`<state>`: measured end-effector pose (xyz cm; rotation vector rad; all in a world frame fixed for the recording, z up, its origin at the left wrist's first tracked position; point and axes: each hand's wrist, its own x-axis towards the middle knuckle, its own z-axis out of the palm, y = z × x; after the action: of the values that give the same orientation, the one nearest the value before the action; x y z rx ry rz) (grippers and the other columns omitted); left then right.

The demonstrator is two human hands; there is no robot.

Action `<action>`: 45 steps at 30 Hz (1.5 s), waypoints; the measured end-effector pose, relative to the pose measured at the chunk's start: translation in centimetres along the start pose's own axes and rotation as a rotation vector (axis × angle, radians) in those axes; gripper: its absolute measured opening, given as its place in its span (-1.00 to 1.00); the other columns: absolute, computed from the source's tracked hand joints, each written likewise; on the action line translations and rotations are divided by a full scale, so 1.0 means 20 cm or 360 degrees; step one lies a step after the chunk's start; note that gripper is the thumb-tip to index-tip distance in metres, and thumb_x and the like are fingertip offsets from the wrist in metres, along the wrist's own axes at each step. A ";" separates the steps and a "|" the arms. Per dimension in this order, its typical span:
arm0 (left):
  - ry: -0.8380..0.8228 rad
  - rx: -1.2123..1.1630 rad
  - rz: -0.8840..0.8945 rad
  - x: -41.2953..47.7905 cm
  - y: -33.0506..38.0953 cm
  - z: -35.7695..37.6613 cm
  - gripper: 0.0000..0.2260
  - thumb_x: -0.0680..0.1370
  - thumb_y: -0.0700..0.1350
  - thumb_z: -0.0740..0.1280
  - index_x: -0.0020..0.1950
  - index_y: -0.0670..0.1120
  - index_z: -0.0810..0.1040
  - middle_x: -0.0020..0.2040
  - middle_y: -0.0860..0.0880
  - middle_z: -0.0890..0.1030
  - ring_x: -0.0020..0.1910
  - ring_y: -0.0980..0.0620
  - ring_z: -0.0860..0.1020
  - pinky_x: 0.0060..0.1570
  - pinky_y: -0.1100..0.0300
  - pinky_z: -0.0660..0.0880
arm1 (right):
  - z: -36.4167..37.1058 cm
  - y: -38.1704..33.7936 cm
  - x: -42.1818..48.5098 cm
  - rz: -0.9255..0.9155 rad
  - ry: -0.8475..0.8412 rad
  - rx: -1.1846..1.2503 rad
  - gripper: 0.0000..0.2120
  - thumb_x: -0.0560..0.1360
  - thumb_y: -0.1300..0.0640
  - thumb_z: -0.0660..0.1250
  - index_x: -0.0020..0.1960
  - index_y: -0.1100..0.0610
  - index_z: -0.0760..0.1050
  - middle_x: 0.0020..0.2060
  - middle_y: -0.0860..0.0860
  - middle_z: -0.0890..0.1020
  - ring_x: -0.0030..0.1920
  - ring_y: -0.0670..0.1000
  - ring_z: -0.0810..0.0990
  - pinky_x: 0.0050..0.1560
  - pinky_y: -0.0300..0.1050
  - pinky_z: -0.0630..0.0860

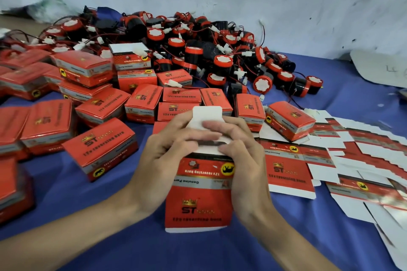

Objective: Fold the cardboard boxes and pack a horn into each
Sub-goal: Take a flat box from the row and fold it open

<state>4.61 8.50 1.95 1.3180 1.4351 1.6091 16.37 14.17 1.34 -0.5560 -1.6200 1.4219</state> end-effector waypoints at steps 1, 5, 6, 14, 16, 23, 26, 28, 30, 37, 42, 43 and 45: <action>0.0028 -0.0056 -0.0017 0.01 -0.01 0.00 -0.68 0.55 -0.36 0.22 -0.05 0.03 0.64 0.09 0.01 0.60 0.09 0.25 0.58 -0.14 0.46 0.47 | 0.00 0.01 0.00 -0.0016 0.0002 -0.0065 -0.63 0.37 0.17 0.15 0.06 0.04 0.63 -0.01 -0.13 0.54 0.06 -0.05 0.56 -0.01 -0.08 0.53; 0.0117 -0.0324 0.0131 -0.07 -0.02 0.01 -0.68 0.48 -0.23 0.18 -0.14 -0.03 0.73 0.10 0.16 0.64 0.03 0.19 0.62 -0.16 0.41 0.52 | 0.01 0.04 -0.01 -0.0063 0.0031 -0.0041 -0.69 0.48 0.07 0.20 0.12 0.04 0.62 -0.01 -0.09 0.54 0.07 0.01 0.56 0.09 -0.02 0.50; 0.0136 -0.0314 0.0158 -0.07 -0.03 0.01 -0.68 0.47 -0.23 0.17 -0.14 -0.03 0.73 0.11 0.17 0.64 0.04 0.17 0.61 -0.16 0.39 0.52 | 0.01 0.04 -0.01 -0.0094 0.0049 -0.0003 -0.72 0.49 0.10 0.20 0.06 0.09 0.65 0.00 -0.05 0.56 0.06 0.03 0.57 0.04 -0.02 0.51; 0.0356 -0.0403 0.0279 -0.07 -0.05 0.02 -0.81 0.43 -0.32 0.22 -0.08 -0.04 0.45 -0.18 -0.03 0.66 -0.23 0.01 0.63 -0.34 0.22 0.56 | 0.03 0.06 -0.02 -0.0263 0.0194 -0.0022 -0.89 0.54 0.19 0.19 -0.01 0.03 0.46 -0.19 -0.07 0.58 -0.17 -0.10 0.56 -0.19 -0.26 0.47; 0.0328 -0.0371 0.0344 -0.07 -0.06 0.02 -0.95 0.41 -0.27 0.28 -0.16 -0.17 0.47 -0.17 -0.05 0.68 -0.13 0.00 0.65 -0.21 0.23 0.57 | 0.03 0.06 -0.02 -0.0332 0.0166 -0.0075 -0.88 0.56 0.12 0.19 -0.06 0.10 0.49 -0.22 -0.05 0.60 -0.19 -0.11 0.57 -0.19 -0.29 0.48; 0.0063 -0.0299 0.0413 -0.12 -0.09 0.00 -0.81 0.37 -0.09 0.25 -0.13 -0.18 0.51 -0.02 -0.01 0.60 0.08 -0.03 0.59 0.01 0.17 0.54 | 0.01 0.07 -0.01 -0.0418 0.0241 -0.0094 -0.62 0.55 0.07 0.12 -0.28 0.28 0.52 -0.34 0.03 0.60 -0.32 -0.08 0.57 -0.30 -0.33 0.47; 0.0122 0.0058 0.0480 -0.15 -0.10 0.04 -0.82 0.41 -0.04 0.32 -0.11 -0.11 0.44 0.02 0.05 0.50 0.07 0.03 0.55 -0.03 0.28 0.51 | -0.01 0.08 0.00 -0.0437 0.0308 -0.0118 -0.58 0.55 0.04 0.13 -0.32 0.26 0.56 -0.34 -0.01 0.65 -0.26 -0.06 0.64 -0.20 -0.27 0.51; 0.0255 0.0322 0.0578 -0.14 -0.09 0.04 -0.80 0.43 -0.02 0.34 -0.15 -0.14 0.44 -0.02 0.02 0.48 0.04 0.02 0.54 -0.02 0.32 0.46 | -0.02 0.08 0.01 -0.0460 0.0323 -0.0123 -0.57 0.54 0.04 0.15 -0.36 0.26 0.55 -0.35 0.03 0.65 -0.26 -0.02 0.64 -0.18 -0.20 0.51; 0.0287 0.0417 0.0650 -0.13 -0.09 0.03 -0.78 0.44 -0.03 0.35 -0.22 -0.18 0.46 -0.09 -0.05 0.49 0.01 -0.01 0.56 -0.01 0.29 0.45 | -0.03 0.07 0.01 -0.0477 0.0261 -0.0127 -0.56 0.53 0.05 0.16 -0.40 0.26 0.53 -0.37 0.04 0.62 -0.28 0.00 0.61 -0.17 -0.16 0.50; 0.0316 0.0440 0.0520 -0.12 -0.08 0.04 -0.68 0.45 0.01 0.34 -0.33 -0.22 0.47 -0.22 -0.05 0.51 -0.05 0.02 0.59 -0.06 0.26 0.48 | -0.06 0.07 0.01 -0.0401 -0.0084 -0.0136 -0.59 0.54 -0.04 0.08 -0.33 0.11 0.54 -0.29 0.06 0.61 -0.19 0.09 0.56 -0.09 -0.03 0.46; 0.0379 -0.0356 -0.0071 -0.11 0.01 0.00 -0.89 0.38 -0.06 0.48 -0.23 -0.06 0.60 -0.25 -0.06 0.62 -0.30 -0.01 0.65 -0.38 0.22 0.55 | -0.12 0.09 0.06 -0.0164 -0.0583 0.0165 -0.66 0.48 0.33 0.09 0.13 0.08 0.49 0.04 -0.04 0.61 0.08 0.05 0.58 0.06 -0.06 0.50; 0.0431 -0.0448 -0.0209 -0.08 0.05 0.02 -0.91 0.39 -0.10 0.45 -0.26 -0.10 0.60 -0.29 -0.13 0.60 -0.38 0.02 0.64 -0.43 0.28 0.52 | -0.12 0.09 0.08 -0.0130 -0.0693 0.0166 -0.51 0.39 0.46 0.14 0.20 0.05 0.44 0.11 -0.07 0.58 0.15 0.05 0.55 0.13 -0.03 0.48; 0.0503 -0.0272 -0.0438 0.00 0.04 -0.01 -0.77 0.51 -0.32 0.27 -0.36 -0.29 0.47 -0.36 -0.29 0.43 -0.50 0.08 0.57 -0.48 0.49 0.40 | -0.13 0.07 0.08 -0.0087 -0.0913 0.0160 -0.26 0.24 0.46 0.25 0.38 0.07 0.28 0.28 -0.01 0.47 0.30 0.12 0.45 0.29 0.14 0.40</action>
<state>4.57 8.33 2.75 0.7565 1.5431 1.7587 17.49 17.30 0.36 -0.0353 -1.9661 1.7088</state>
